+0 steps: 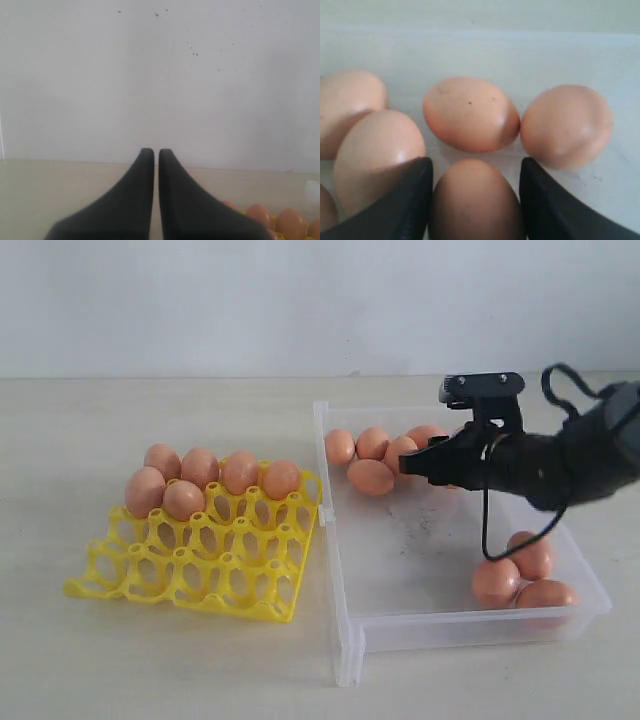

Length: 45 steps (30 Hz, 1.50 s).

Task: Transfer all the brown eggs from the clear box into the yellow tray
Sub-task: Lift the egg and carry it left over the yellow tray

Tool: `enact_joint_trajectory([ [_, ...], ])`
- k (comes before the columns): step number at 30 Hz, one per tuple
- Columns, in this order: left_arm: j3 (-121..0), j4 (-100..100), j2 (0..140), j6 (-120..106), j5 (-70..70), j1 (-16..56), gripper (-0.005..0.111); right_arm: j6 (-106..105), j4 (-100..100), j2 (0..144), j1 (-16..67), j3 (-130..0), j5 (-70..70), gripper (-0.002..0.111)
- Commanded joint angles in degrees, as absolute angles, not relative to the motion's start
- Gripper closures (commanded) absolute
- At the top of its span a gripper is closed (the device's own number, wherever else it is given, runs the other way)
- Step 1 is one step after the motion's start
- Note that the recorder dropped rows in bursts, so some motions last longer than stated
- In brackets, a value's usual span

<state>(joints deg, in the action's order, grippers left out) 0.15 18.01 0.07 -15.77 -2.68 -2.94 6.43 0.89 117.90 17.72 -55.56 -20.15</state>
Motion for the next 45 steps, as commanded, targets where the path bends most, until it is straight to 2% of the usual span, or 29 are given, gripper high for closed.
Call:
enact_joint_trajectory([
  [1,0.00,18.28,0.00,-15.97,-3.00,-2.71,0.103,9.35,-2.74,116.24,19.94,-43.02,-59.99,0.108],
  [3,0.00,18.28,0.00,-15.97,-3.00,-2.71,0.103,11.05,-7.41,116.12,19.94,-39.85,-69.33,0.108],
  [7,0.00,18.28,0.00,-15.97,-3.00,-2.71,0.103,12.99,-20.97,114.80,19.94,-38.86,-69.96,0.108],
  [10,0.00,18.28,0.00,-15.97,-3.00,-2.71,0.103,17.70,-45.42,114.40,19.98,-43.86,-69.96,0.108],
  [12,0.00,18.28,0.00,-15.97,-3.00,-2.71,0.103,22.68,-54.03,114.40,21.16,-48.43,-69.96,0.108],
  [22,0.00,18.28,0.00,-15.97,-3.00,-2.71,0.103,24.20,-55.40,114.52,31.23,-57.05,-69.96,0.108],
  [28,0.00,18.28,0.00,-15.97,-3.00,-2.71,0.103,35.76,-53.20,115.04,36.95,-64.13,-41.81,0.108],
  [30,0.00,18.28,0.00,-15.97,-3.00,-2.71,0.103,42.00,-54.40,115.79,37.21,-65.67,-37.83,0.108],
  [45,0.00,18.28,0.00,-15.97,-3.00,-2.71,0.103,64.80,-63.57,121.01,37.21,-72.22,-33.40,0.108],
])
